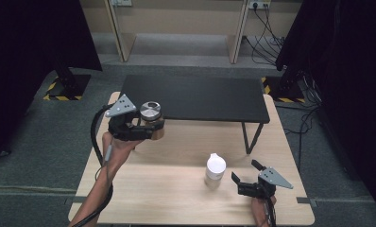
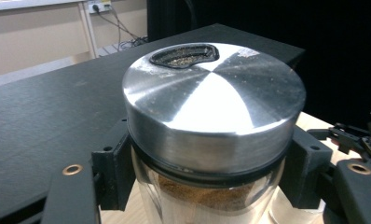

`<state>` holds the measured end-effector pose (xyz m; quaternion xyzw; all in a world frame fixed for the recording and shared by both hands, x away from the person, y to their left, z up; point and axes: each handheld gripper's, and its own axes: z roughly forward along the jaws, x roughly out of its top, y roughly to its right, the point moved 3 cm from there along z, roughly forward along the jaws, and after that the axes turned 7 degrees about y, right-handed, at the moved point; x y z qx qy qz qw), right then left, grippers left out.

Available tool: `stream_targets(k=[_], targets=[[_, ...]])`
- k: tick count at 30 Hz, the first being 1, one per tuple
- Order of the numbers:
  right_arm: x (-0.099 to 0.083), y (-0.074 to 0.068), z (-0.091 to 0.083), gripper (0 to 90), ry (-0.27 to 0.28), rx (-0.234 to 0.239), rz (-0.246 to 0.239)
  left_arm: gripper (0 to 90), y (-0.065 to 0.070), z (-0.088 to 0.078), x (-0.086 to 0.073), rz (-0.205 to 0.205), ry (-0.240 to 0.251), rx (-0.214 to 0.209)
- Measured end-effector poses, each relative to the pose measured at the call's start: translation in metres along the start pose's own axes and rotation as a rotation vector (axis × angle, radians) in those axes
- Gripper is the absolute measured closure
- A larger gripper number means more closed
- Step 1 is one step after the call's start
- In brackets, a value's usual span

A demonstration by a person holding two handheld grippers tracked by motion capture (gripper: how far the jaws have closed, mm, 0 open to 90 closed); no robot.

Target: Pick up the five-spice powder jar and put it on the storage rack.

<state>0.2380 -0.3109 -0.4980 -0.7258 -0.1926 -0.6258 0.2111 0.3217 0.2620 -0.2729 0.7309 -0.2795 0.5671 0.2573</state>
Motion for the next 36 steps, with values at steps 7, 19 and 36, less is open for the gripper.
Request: stream_targets(k=[7,19,36], targets=[[-0.001,0.002,-0.001,1.1,0.007,0.003,0.009,31.7,-0.006,0.001,0.014,-0.003,-0.009,0.035],[-0.001,0.001,-0.001,1.1,0.002,0.003,0.005,31.7,-0.014,0.017,0.024,-0.048,0.016,0.102],[-0.001,0.002,0.000,1.1,0.003,0.010,0.007,31.7,-0.025,0.032,0.038,-0.046,-0.013,0.261]])
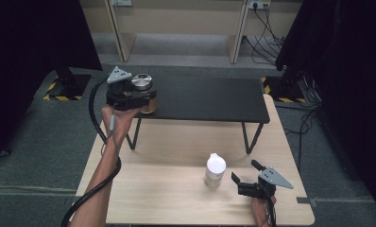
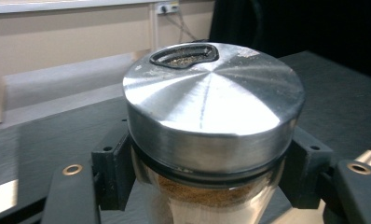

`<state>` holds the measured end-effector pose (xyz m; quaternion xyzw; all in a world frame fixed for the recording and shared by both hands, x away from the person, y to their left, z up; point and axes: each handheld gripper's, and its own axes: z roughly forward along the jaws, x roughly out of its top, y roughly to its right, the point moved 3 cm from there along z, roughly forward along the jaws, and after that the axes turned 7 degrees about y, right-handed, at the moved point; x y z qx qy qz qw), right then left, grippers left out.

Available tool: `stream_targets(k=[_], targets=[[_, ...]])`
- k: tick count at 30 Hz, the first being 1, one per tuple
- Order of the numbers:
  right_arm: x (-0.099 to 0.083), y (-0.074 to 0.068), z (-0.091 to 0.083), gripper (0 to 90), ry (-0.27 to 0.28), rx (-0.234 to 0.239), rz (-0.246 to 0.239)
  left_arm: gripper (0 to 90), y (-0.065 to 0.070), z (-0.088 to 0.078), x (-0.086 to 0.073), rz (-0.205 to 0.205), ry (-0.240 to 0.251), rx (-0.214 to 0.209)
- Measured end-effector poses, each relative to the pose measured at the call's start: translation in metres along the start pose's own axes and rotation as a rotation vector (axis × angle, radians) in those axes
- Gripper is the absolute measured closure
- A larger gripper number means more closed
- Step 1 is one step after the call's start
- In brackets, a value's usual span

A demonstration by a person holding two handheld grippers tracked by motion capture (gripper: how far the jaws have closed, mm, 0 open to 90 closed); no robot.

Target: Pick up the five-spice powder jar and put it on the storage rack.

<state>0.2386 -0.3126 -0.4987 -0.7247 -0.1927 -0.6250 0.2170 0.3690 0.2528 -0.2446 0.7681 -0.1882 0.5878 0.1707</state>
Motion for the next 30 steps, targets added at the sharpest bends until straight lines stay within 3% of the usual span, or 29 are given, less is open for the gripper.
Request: stream_targets(k=[4,9,15,26,30], targets=[[0.000,0.001,0.000,1.1,0.001,0.002,0.003,31.6,-0.001,0.000,0.001,0.015,0.005,0.029],[0.000,0.000,0.000,1.1,-0.001,0.001,0.002,31.6,-0.003,0.004,-0.004,-0.018,0.028,0.040],[0.000,0.000,0.000,1.1,-0.003,0.002,0.002,31.6,-0.001,0.015,-0.006,-0.024,0.028,0.049],[0.000,0.001,0.000,1.1,-0.001,0.001,0.010,31.6,-0.001,0.030,-0.002,0.002,0.013,0.077],[-0.001,0.003,0.000,1.1,0.003,0.002,0.018,31.6,-0.005,0.032,-0.005,-0.024,0.016,0.094]])
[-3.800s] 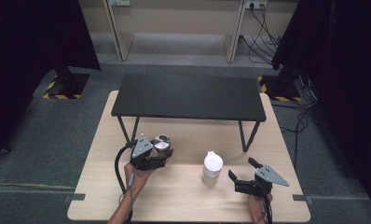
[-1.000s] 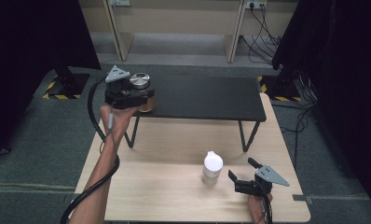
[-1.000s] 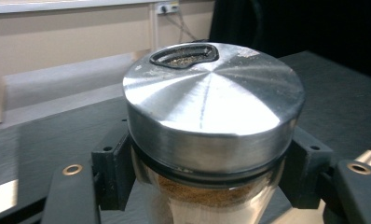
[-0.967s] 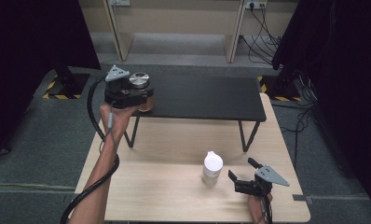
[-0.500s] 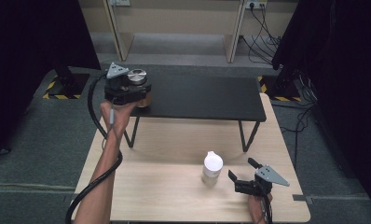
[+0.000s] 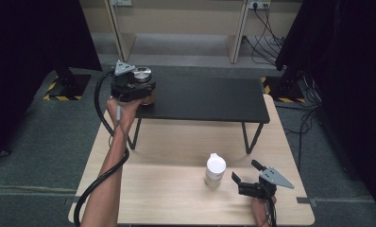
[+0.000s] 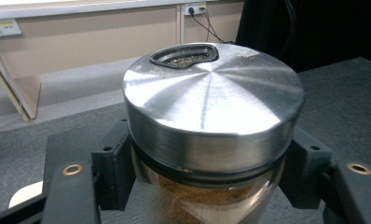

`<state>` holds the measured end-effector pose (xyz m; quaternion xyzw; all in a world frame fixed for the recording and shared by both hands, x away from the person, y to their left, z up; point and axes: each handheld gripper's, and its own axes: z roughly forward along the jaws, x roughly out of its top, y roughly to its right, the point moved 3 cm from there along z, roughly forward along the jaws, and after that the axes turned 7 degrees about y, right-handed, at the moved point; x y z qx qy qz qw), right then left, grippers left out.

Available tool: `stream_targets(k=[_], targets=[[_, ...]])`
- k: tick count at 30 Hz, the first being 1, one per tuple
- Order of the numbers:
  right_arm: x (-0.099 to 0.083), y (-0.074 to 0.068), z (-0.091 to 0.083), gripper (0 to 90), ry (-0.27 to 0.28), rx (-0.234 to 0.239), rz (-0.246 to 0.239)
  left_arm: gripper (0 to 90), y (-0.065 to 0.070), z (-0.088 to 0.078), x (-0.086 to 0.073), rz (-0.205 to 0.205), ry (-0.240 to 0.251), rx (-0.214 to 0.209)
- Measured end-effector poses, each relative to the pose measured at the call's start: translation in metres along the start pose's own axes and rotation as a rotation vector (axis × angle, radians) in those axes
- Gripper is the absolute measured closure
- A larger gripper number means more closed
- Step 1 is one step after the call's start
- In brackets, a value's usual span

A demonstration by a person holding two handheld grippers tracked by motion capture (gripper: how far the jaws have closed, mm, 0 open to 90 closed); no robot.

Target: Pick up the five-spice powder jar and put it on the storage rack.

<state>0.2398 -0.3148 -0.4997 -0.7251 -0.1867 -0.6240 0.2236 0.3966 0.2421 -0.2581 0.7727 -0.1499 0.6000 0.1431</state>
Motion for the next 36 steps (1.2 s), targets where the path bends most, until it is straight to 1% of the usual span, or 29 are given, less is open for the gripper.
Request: stream_targets(k=[3,5,7,11,13,14,15,16,17,18,19,21,23,25,27,29,31,33,36], targets=[[0.000,0.000,0.000,1.1,0.000,0.001,-0.001,31.6,0.000,0.003,-0.005,-0.012,0.001,0.007],[0.000,0.000,0.000,1.1,-0.001,-0.001,0.001,31.6,0.002,0.006,-0.008,-0.007,0.007,0.012],[0.000,0.000,0.000,1.1,0.001,0.000,0.002,31.6,0.003,0.008,-0.011,-0.002,0.013,0.007],[0.000,0.001,0.000,1.1,0.001,0.003,0.004,31.5,0.008,0.011,-0.013,0.031,0.021,0.015],[0.000,0.001,0.000,1.1,0.001,0.004,0.003,31.3,0.009,0.010,-0.015,0.038,0.028,0.017],[0.000,0.001,0.000,1.1,0.001,0.004,0.002,31.1,0.008,0.010,-0.018,0.040,0.040,0.015],[0.000,0.001,0.000,1.1,0.001,0.004,0.002,29.2,0.008,0.009,-0.022,0.050,0.060,0.020],[0.000,0.001,0.000,1.1,0.001,0.004,0.003,22.3,0.008,0.009,-0.023,0.052,0.061,0.026],[0.000,0.001,0.000,1.1,0.001,0.004,0.002,15.6,0.006,0.009,-0.025,0.036,0.059,0.020],[0.000,0.001,0.000,1.1,0.002,0.004,0.002,10.9,0.004,0.008,-0.027,0.025,0.064,0.017],[0.000,0.001,0.000,1.1,0.001,0.005,0.001,7.8,0.003,0.007,-0.031,0.017,0.084,0.019],[0.000,0.000,0.000,1.1,-0.001,0.006,-0.002,4.8,-0.001,0.004,-0.037,0.002,0.112,0.008],[0.000,0.000,0.001,1.1,-0.002,0.006,-0.004,3.6,-0.002,0.001,-0.042,0.007,0.140,0.004],[0.000,0.000,0.001,1.1,-0.002,0.005,-0.005,2.4,-0.003,-0.003,-0.045,0.013,0.154,-0.001],[0.000,0.000,0.001,1.1,-0.002,0.005,-0.007,2.3,-0.005,-0.006,-0.047,0.003,0.161,-0.004],[0.001,-0.001,0.001,1.1,-0.004,0.004,-0.009,1.9,-0.006,-0.011,-0.052,-0.001,0.179,-0.008],[0.001,-0.001,0.001,1.1,-0.006,0.003,-0.012,1.3,-0.008,-0.015,-0.056,-0.009,0.202,-0.024],[0.001,-0.001,0.001,1.1,-0.007,0.003,-0.014,1.2,-0.008,-0.018,-0.060,-0.004,0.212,-0.039],[0.001,-0.002,0.001,1.1,-0.008,0.002,-0.013,1.6,-0.010,-0.025,-0.067,-0.027,0.236,-0.063]])
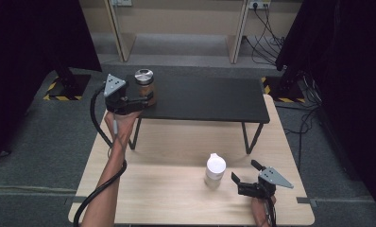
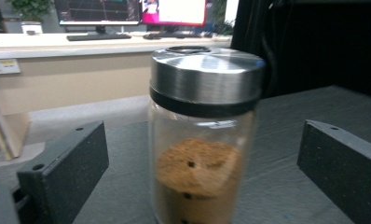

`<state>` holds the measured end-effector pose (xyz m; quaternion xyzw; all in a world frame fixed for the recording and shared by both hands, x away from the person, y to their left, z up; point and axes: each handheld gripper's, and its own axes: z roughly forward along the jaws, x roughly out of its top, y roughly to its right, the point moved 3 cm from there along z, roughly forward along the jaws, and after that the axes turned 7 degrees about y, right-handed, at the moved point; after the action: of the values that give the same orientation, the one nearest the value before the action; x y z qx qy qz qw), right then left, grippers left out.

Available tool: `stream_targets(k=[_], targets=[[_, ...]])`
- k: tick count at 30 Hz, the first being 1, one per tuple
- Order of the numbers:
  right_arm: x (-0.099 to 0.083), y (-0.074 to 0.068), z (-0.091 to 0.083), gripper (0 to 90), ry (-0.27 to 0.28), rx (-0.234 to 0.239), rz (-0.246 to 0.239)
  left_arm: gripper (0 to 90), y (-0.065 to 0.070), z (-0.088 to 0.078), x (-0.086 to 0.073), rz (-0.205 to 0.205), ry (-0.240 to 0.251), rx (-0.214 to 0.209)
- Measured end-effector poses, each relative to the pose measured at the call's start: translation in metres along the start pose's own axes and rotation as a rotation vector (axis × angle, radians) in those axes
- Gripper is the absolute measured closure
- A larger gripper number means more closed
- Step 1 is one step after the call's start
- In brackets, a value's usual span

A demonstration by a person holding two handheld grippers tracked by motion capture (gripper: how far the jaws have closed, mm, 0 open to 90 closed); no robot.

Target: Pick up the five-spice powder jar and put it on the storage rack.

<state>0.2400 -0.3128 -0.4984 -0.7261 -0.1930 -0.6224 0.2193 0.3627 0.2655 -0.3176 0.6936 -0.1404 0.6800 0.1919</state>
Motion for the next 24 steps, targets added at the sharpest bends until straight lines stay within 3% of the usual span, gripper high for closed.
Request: stream_targets(k=[9,14,19,24], targets=[[0.000,-0.001,0.000,1.1,-0.001,0.000,-0.005,1.9,-0.002,-0.036,-0.020,-0.020,0.051,-0.059],[0.000,-0.001,0.000,1.1,0.000,0.002,-0.008,1.8,-0.003,-0.059,-0.034,-0.009,0.060,-0.104],[0.000,-0.001,0.000,1.1,-0.001,0.001,-0.012,1.9,-0.004,-0.082,-0.058,-0.018,0.077,-0.141],[0.001,-0.002,0.001,1.1,-0.004,-0.001,-0.020,1.9,-0.005,-0.099,-0.090,-0.027,0.054,-0.168]])
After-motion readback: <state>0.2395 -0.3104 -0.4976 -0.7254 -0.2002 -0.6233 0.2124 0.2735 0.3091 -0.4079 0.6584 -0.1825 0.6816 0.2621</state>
